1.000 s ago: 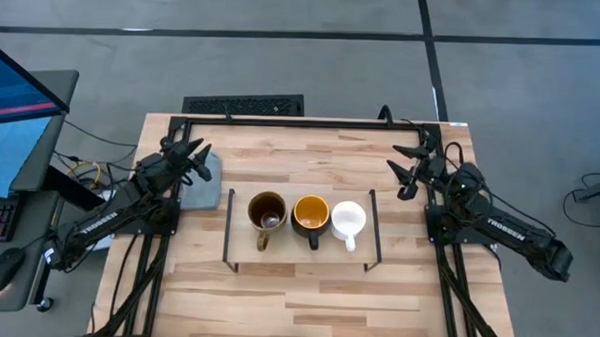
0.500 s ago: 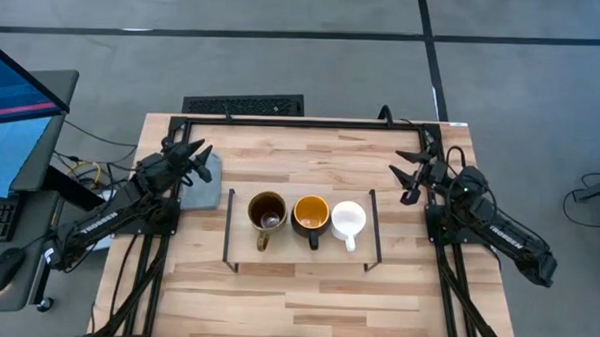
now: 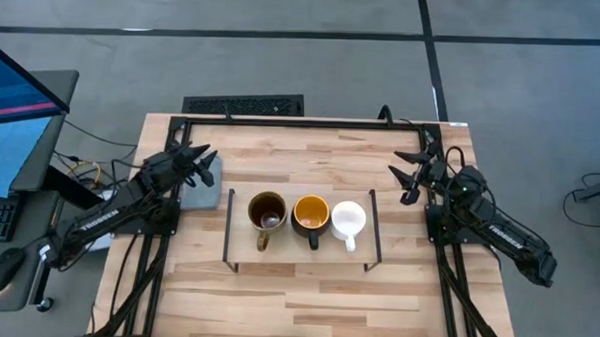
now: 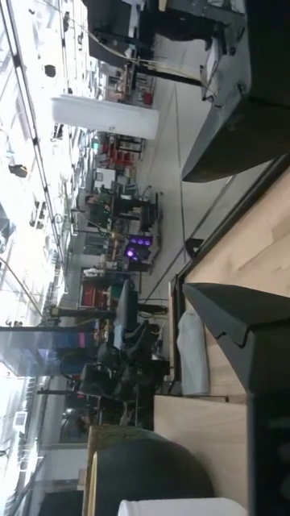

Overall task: Stack small to large cups/mugs on shelf
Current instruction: Return To Home Position

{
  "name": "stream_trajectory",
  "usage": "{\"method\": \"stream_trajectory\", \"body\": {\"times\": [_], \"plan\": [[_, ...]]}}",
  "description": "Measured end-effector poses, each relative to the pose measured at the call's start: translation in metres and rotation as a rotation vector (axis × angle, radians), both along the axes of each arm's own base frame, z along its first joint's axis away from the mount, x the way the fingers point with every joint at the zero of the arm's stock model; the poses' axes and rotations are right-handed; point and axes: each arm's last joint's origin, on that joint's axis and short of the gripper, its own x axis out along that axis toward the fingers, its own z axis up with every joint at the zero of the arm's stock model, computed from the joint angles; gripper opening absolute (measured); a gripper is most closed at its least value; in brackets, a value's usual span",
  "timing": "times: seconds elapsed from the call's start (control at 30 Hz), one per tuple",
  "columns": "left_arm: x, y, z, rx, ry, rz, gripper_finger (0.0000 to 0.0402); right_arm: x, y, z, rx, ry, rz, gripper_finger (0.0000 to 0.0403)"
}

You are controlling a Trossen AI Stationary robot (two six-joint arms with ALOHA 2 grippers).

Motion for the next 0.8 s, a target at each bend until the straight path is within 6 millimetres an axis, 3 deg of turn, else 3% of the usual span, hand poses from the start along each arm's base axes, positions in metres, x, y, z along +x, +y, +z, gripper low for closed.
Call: {"method": "stream_trajectory", "body": {"times": [0.8], "plan": [[0.0026, 0.0029, -0.0052, 0.041, -0.053, 0.024, 0.0146, 0.001, -0.0009, -0.0092, 0.033, 0.086, -0.005, 0.024]]}}
